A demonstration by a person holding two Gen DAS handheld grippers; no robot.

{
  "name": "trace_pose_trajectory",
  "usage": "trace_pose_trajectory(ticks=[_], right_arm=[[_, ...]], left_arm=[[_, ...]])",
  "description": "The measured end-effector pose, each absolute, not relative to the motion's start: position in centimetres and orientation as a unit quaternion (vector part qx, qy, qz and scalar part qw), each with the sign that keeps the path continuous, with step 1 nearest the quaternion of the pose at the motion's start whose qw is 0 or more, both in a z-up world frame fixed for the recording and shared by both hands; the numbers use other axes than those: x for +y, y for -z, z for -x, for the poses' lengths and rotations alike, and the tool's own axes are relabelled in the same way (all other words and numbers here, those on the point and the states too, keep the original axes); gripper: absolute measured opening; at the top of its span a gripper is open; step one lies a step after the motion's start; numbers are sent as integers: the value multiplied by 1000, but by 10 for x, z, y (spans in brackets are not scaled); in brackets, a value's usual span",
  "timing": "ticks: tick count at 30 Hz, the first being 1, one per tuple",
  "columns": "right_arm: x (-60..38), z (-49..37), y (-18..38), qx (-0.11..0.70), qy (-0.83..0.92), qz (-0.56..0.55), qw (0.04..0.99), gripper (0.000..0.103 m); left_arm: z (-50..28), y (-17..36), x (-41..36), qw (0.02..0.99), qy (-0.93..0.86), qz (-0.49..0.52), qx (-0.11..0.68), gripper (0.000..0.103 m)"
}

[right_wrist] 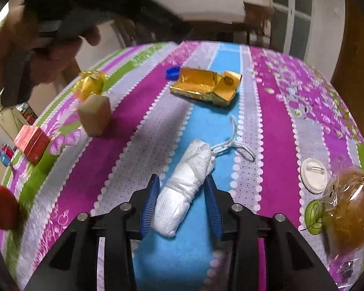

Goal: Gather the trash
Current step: 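Grasp the gold juice carton with the left tool while the right tool grasps the white rolled cloth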

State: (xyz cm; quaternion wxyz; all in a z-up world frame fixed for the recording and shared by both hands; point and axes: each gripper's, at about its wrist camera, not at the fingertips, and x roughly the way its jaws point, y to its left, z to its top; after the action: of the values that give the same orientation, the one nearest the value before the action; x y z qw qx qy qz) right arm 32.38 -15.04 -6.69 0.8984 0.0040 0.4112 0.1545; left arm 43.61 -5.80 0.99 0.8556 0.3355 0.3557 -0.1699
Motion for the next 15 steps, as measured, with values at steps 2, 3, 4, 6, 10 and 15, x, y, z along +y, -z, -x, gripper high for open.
trace_pose_trajectory(ticks=[2,3,4,6,10,15], right_arm=[[-162,-315,65,411,-171,-37,895,26],[-171,-304,63,401,-190,-61,894,26],[-178,-296,61,391,-198,-73,896,26],[-198,-278,60,375,-213,-105,896,26],[-239,-263,69,350,-272,-214,871,27],[-280,-277,86,350,-305,-338,819,27]], left_arm=[[-427,-9,-58,839,214,-372,333,88],[-423,-8,-58,832,233,-383,327,88],[-415,-4,-59,813,273,-406,315,88],[-405,8,-61,772,325,-451,307,88],[-416,27,-66,740,374,-467,308,88],[-433,44,-72,694,449,-467,315,88]])
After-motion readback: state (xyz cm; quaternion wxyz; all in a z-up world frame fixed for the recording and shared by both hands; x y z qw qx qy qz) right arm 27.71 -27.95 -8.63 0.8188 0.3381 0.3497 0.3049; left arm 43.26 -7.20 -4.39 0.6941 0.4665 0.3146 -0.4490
